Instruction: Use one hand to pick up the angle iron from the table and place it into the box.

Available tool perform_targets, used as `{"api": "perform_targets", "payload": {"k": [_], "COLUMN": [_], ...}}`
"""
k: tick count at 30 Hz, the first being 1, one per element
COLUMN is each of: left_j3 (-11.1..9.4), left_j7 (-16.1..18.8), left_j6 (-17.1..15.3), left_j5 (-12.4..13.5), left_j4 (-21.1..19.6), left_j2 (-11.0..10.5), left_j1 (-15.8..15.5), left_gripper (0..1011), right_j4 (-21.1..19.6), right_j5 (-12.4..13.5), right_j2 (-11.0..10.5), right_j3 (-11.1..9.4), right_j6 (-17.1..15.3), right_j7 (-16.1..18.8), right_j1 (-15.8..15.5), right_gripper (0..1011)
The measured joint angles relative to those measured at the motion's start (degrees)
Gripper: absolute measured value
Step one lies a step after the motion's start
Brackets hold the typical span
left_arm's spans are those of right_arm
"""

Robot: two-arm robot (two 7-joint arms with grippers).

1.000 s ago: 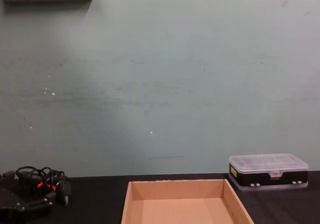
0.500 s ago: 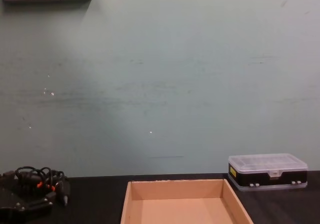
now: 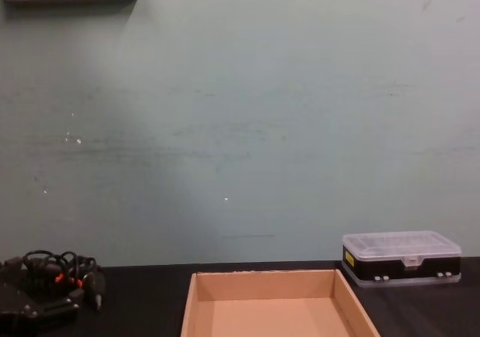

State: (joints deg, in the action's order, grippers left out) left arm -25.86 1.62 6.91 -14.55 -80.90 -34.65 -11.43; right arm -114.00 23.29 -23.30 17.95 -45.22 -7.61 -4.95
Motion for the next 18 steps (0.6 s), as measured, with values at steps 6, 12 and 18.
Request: {"api": "perform_targets", "payload": {"k": [6,12,18], "left_j3": [0.0,0.0,0.0], "left_j7": [0.0,0.0,0.0], "left_j6": [0.0,0.0,0.0], "left_j5": [0.0,0.0,0.0], "left_j4": [0.0,0.0,0.0], "left_j2": [0.0,0.0,0.0], "left_j1": [0.0,0.0,0.0], "left_gripper": [1011,1011,1011], "right_j4": [-1.8,0.2,7.3], "right_j5": [-1.4,-2.9,-4.2], "right_j2": [-0.1,0.8,3.0], "right_j3": [-0.2,0.1,1.5], "right_j6": [1.0,1.0,0.3], "right_j7": [1.5,3.1,4.7], "right_j1": [1.9,7.7,15.8], "right_gripper": [20,20,20]}}
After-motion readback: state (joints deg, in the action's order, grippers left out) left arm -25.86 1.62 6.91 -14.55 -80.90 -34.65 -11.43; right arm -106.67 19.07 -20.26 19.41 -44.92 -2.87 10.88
